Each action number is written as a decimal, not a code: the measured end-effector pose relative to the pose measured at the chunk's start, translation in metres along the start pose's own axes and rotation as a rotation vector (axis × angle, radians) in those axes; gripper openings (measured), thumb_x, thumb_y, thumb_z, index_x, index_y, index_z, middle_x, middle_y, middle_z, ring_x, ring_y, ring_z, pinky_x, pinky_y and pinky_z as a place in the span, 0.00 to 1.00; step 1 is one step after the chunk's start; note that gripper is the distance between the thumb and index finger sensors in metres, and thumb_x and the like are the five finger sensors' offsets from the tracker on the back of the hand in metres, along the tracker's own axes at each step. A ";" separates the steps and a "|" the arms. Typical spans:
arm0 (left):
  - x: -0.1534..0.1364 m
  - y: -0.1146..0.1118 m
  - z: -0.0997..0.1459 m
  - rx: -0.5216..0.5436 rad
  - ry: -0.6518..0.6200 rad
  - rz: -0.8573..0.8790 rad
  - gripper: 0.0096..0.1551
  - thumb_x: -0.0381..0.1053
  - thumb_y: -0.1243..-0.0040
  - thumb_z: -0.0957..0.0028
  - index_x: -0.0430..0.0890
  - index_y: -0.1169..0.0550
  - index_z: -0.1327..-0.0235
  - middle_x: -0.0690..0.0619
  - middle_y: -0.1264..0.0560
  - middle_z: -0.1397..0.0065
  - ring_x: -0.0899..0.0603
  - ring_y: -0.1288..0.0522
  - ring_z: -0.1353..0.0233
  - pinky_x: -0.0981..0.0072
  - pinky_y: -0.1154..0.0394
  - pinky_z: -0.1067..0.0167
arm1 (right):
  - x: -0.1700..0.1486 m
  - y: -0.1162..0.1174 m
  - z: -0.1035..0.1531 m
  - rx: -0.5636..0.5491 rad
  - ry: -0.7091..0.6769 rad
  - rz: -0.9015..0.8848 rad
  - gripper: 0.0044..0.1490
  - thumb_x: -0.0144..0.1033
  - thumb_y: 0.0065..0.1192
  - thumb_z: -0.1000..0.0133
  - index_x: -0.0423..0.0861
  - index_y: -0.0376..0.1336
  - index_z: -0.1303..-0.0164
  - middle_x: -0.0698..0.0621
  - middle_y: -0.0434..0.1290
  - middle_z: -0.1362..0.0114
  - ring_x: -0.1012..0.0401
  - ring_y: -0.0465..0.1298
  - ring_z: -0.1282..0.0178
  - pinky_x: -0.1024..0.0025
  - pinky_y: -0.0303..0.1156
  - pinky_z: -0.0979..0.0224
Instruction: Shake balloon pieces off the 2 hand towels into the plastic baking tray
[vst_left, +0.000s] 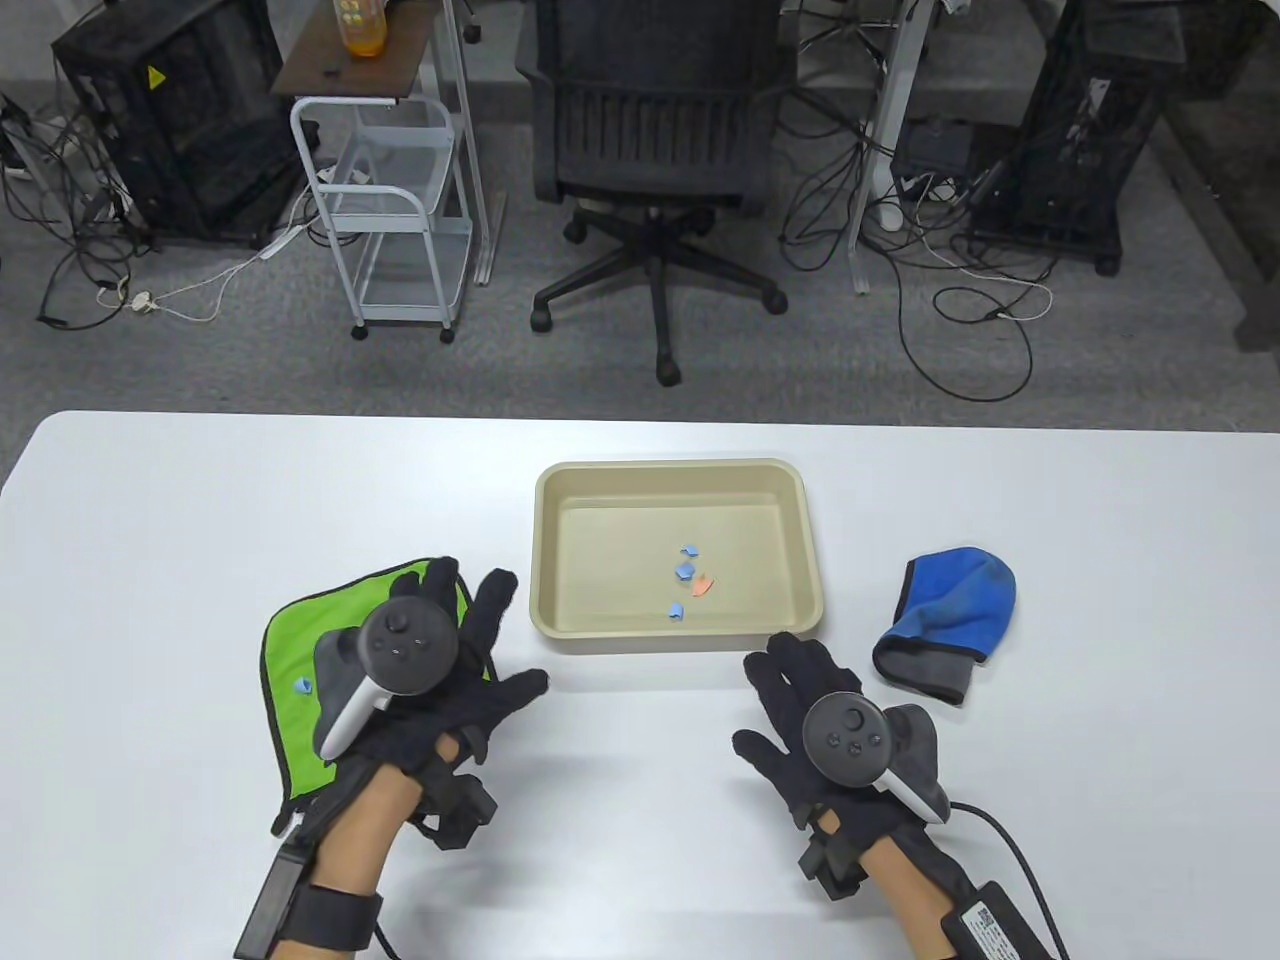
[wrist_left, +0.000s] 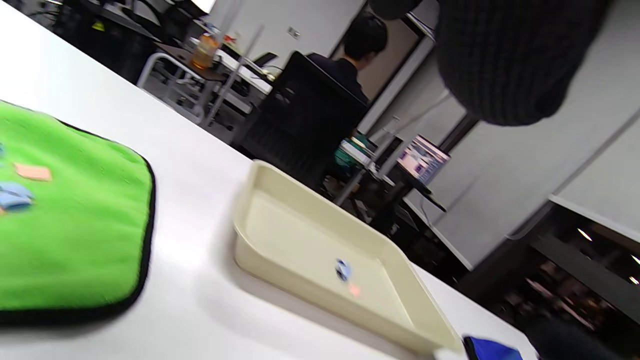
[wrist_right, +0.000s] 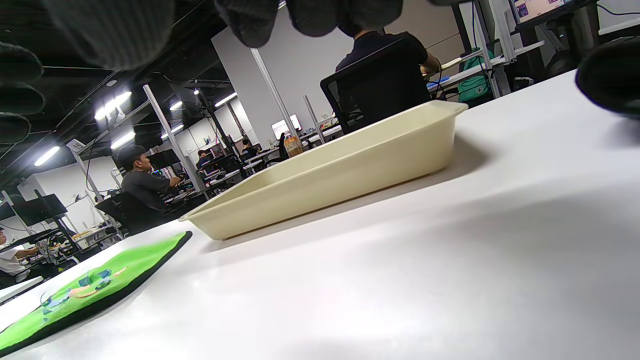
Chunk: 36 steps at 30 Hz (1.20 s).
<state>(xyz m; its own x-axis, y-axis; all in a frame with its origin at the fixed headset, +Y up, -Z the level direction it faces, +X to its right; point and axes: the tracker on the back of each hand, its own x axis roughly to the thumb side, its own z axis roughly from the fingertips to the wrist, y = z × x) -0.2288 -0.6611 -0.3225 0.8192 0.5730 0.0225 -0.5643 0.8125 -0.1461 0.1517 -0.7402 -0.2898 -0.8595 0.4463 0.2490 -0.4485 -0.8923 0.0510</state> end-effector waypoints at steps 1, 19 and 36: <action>-0.005 0.004 -0.002 0.006 0.023 0.003 0.55 0.67 0.36 0.63 0.70 0.54 0.28 0.48 0.72 0.20 0.26 0.75 0.19 0.12 0.68 0.35 | 0.000 0.000 0.000 -0.002 0.000 0.000 0.48 0.63 0.55 0.53 0.59 0.46 0.24 0.51 0.44 0.11 0.49 0.44 0.13 0.40 0.47 0.19; -0.139 -0.033 -0.080 -0.111 0.511 -0.034 0.58 0.67 0.35 0.65 0.70 0.56 0.28 0.48 0.72 0.20 0.29 0.76 0.18 0.14 0.70 0.33 | -0.005 -0.005 0.000 -0.003 0.014 0.003 0.48 0.63 0.55 0.53 0.58 0.46 0.24 0.51 0.44 0.11 0.49 0.44 0.13 0.40 0.46 0.19; -0.156 -0.067 -0.089 -0.177 0.588 -0.134 0.52 0.66 0.34 0.65 0.71 0.49 0.30 0.48 0.67 0.19 0.27 0.70 0.18 0.18 0.64 0.31 | -0.005 -0.010 0.001 -0.017 -0.005 -0.013 0.48 0.62 0.56 0.53 0.58 0.46 0.24 0.50 0.44 0.11 0.47 0.44 0.14 0.42 0.43 0.19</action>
<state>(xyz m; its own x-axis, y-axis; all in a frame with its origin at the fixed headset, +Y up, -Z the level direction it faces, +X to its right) -0.3099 -0.8140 -0.4043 0.8294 0.2719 -0.4880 -0.4684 0.8145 -0.3424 0.1607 -0.7341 -0.2904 -0.8523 0.4574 0.2537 -0.4638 -0.8851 0.0377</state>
